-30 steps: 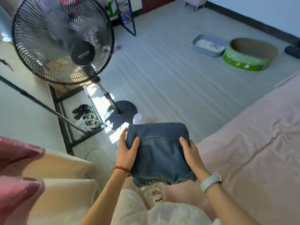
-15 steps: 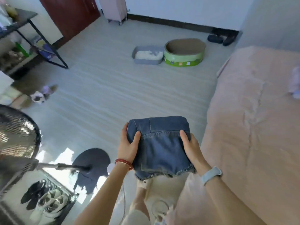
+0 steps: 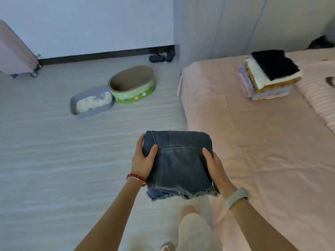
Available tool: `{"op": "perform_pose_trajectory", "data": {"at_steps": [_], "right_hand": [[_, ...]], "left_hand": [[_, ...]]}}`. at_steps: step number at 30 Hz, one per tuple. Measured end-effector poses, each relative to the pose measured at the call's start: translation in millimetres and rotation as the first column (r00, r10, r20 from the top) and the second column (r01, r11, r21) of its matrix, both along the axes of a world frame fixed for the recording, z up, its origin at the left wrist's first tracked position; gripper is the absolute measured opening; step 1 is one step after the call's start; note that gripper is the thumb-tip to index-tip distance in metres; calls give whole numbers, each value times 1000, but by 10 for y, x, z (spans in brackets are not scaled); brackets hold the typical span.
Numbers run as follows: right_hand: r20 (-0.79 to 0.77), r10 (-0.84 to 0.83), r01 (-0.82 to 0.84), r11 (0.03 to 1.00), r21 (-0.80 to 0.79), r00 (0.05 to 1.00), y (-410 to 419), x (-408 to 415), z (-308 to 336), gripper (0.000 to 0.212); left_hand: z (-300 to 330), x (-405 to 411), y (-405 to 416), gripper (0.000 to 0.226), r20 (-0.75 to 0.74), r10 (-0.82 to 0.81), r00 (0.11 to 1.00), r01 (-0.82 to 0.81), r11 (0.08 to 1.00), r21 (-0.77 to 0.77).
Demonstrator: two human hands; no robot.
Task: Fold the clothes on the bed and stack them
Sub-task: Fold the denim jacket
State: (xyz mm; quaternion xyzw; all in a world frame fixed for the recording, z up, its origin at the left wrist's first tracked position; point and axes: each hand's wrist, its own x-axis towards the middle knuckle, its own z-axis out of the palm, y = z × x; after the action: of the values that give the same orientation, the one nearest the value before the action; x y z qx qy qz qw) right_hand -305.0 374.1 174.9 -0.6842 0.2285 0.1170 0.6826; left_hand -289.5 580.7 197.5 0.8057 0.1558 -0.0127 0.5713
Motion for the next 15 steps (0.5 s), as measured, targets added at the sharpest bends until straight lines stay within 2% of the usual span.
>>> {"op": "perform_pose_trajectory", "data": {"at_steps": [4, 9, 12, 15], "right_hand": [[21, -149, 149, 989, -4, 989, -481, 703, -2, 29], [3, -285, 283, 952, 116, 959, -1187, 1776, 35, 29], [3, -360, 353, 916, 190, 933, -1594, 2306, 115, 26], [-1, -400, 388, 891, 236, 917, -1966, 2704, 150, 23]], "left_hand": [[-56, 1011, -512, 57, -8, -167, 986, 166, 986, -30], [-14, 2459, -1314, 57, -8, -321, 947, 320, 945, -66], [84, 3223, -1815, 56, -25, -437, 899, 431, 893, -130], [157, 3864, -2272, 57, -78, -578, 812, 552, 806, -214]]}}
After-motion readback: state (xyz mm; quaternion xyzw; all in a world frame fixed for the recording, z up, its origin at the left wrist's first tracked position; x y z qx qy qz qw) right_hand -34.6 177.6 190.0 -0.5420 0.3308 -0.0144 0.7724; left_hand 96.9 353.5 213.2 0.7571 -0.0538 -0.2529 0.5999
